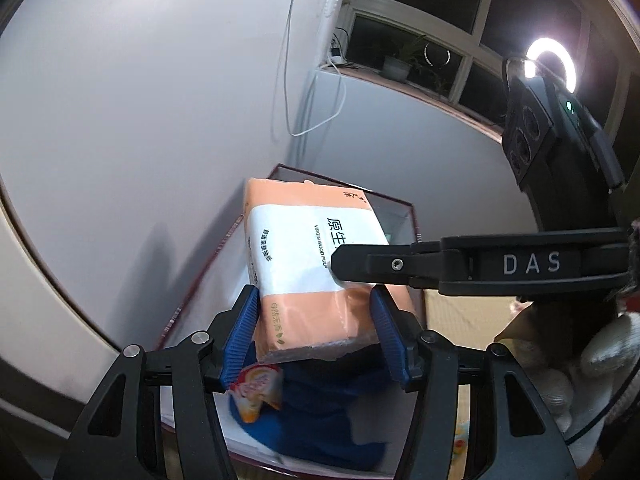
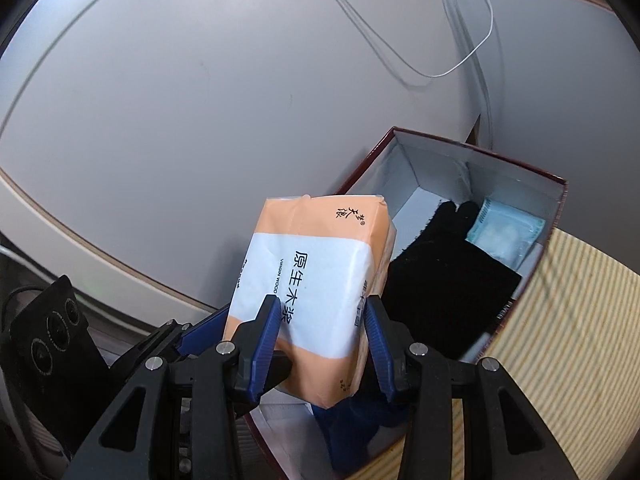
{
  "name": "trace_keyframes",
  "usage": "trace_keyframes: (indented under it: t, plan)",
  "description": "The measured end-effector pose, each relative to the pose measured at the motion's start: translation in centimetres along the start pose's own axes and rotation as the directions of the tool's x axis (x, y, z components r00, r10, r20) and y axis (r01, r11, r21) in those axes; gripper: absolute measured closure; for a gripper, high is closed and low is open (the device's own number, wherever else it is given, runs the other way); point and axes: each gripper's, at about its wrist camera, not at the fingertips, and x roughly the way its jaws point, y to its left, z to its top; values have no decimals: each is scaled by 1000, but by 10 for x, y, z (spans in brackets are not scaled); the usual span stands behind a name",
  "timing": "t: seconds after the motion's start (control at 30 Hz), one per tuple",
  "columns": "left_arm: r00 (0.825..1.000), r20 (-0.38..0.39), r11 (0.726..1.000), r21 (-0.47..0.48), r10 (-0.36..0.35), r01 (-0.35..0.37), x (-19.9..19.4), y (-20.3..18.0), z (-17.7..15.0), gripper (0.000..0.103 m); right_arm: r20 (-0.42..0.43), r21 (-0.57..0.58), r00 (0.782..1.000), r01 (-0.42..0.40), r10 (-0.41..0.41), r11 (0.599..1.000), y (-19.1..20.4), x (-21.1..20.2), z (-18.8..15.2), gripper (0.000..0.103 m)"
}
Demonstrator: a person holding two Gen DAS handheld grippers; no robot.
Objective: Organize soft objects
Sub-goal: 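Carry the tissue pack with the left tool into the shoebox and release, then close the left tool on the blue hand-cream tube while the right tool grasps the pink bag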
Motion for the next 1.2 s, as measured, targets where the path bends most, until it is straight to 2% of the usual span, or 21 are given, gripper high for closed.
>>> trace_keyframes:
  t: [0.1, 0.17, 0.23, 0.33, 0.57, 0.8, 0.93, 1.03, 1.2]
  plan:
    - [994, 25, 992, 55, 110, -111, 6, -1, -1, 51, -8, -3, 1000, -11, 11, 1000, -1, 7, 4, 64]
    - [989, 25, 987, 66, 147, -148, 11, -2, -2, 51, -11, -2, 1000, -17, 17, 1000, -1, 2, 1, 63]
    - [990, 16, 988, 63, 141, -142, 15, -2, -4, 51, -5, -9, 1000, 1, -1, 1000, -2, 0, 1, 60]
    - [991, 17, 989, 57, 135, -136, 14, -2, -6, 51, 17, -29, 999, 28, -28, 999, -4, -6, 0, 50]
    - [991, 40, 991, 48, 126, -128, -4, -3, -7, 51, 51, -16, 996, 76, -75, 997, -23, -28, -6, 44]
    - [997, 33, 996, 45, 73, -74, -19, -10, -16, 51, 85, -39, 986, 144, -141, 989, -40, -60, -29, 43]
    - [1000, 22, 999, 46, 7, -8, -28, -21, -27, 51, 116, -49, 977, 187, -181, 981, -52, -86, -52, 41]
    - [999, 4, 995, 86, -43, 42, -34, -37, -40, 51, 136, -50, 969, 215, -207, 975, -60, -108, -72, 41]
    - [989, -51, 972, 184, -140, 147, -40, -76, -65, 51, 175, -35, 954, 252, -242, 967, -85, -150, -111, 41]
